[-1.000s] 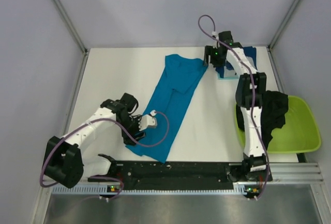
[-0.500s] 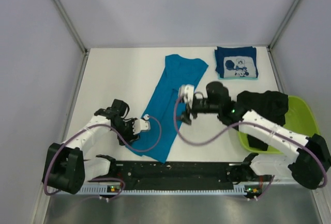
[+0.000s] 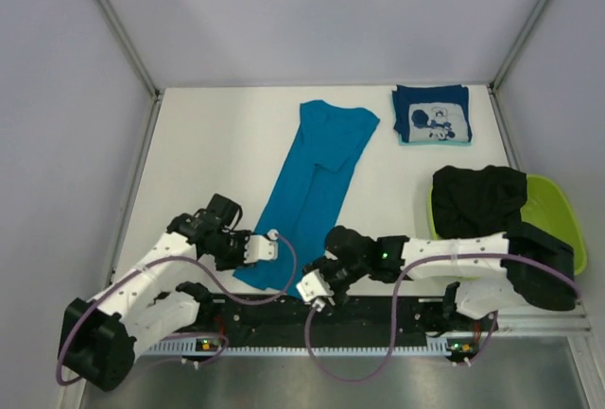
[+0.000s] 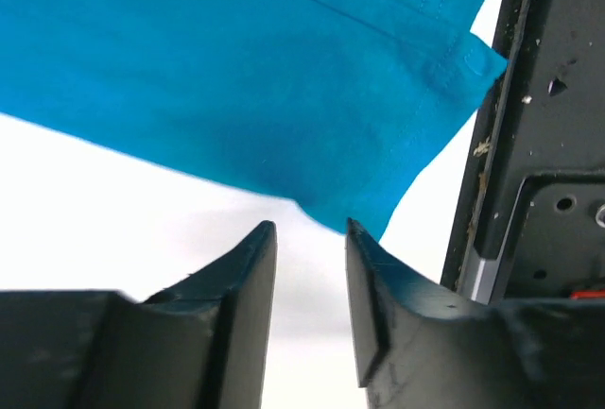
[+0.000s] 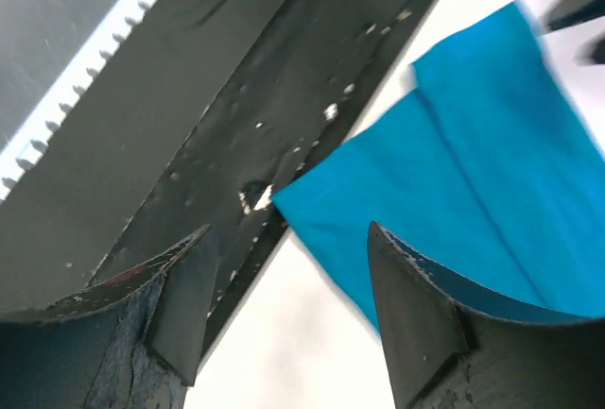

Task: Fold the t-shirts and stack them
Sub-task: Rotate the tshirt 90 degrees, then grab the bottom of the folded rectangular tshirt with both arms

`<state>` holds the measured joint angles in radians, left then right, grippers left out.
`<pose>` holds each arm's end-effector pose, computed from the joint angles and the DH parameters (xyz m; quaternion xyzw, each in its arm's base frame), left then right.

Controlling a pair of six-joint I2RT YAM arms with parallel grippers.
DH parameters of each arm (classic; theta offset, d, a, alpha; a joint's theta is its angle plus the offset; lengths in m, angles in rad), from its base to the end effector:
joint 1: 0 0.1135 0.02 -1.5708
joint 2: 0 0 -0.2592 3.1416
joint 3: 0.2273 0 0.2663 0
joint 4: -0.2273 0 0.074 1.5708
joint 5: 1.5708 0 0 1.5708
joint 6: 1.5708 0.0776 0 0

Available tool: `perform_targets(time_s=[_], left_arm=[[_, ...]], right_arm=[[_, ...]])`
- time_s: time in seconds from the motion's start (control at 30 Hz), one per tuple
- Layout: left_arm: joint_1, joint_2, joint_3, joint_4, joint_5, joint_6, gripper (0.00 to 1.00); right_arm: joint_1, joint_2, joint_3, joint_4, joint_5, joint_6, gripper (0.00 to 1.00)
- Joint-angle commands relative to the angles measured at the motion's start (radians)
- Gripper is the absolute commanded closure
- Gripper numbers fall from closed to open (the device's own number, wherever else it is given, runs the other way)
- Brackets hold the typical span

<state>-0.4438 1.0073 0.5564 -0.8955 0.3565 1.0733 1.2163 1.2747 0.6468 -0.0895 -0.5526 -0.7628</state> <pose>0.1454 -0.0991 0.1305 0.6871 0.6962 -0.1334 0.1593 0.0642 0.2909 0.1655 -0.7940 0.3865 0.3315 0.3322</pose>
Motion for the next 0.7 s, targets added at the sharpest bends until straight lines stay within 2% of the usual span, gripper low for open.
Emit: perform_targets(time_s=[0.0, 0.1, 0.3, 0.47, 0.53, 0.6, 0.67], left_arm=[[0.001, -0.092, 0.118, -0.120, -0.028, 0.056, 0.55], [-0.003, -0.081, 0.123, -0.137, 0.007, 0.112, 0.48], [-0.003, -0.072, 0.014, -0.126, 0.074, 0.318, 0.46], [-0.004, -0.044, 0.004, -0.095, 0.133, 0.410, 0.45], [-0.009, -0.030, -0.009, -0.095, 0.147, 0.470, 0.45], [-0.016, -0.016, -0.039, -0.086, 0.125, 0.520, 0.45], [-0.018, -0.010, -0.079, -0.066, 0.078, 0.565, 0.45]], right_arm=[[0.057, 0.149, 0.062, 0.008, 0.088, -0.116, 0.38], [0.074, 0.209, 0.077, 0.049, 0.120, -0.145, 0.41], [0.103, 0.296, 0.106, 0.132, 0.144, -0.113, 0.53], [0.107, 0.328, 0.109, 0.105, 0.152, -0.112, 0.71], [0.109, 0.330, 0.113, 0.062, 0.148, -0.115, 0.83], [0.107, 0.321, 0.129, 0.013, 0.134, -0.115, 0.96], [0.108, 0.302, 0.140, -0.016, 0.132, -0.107, 1.00]])
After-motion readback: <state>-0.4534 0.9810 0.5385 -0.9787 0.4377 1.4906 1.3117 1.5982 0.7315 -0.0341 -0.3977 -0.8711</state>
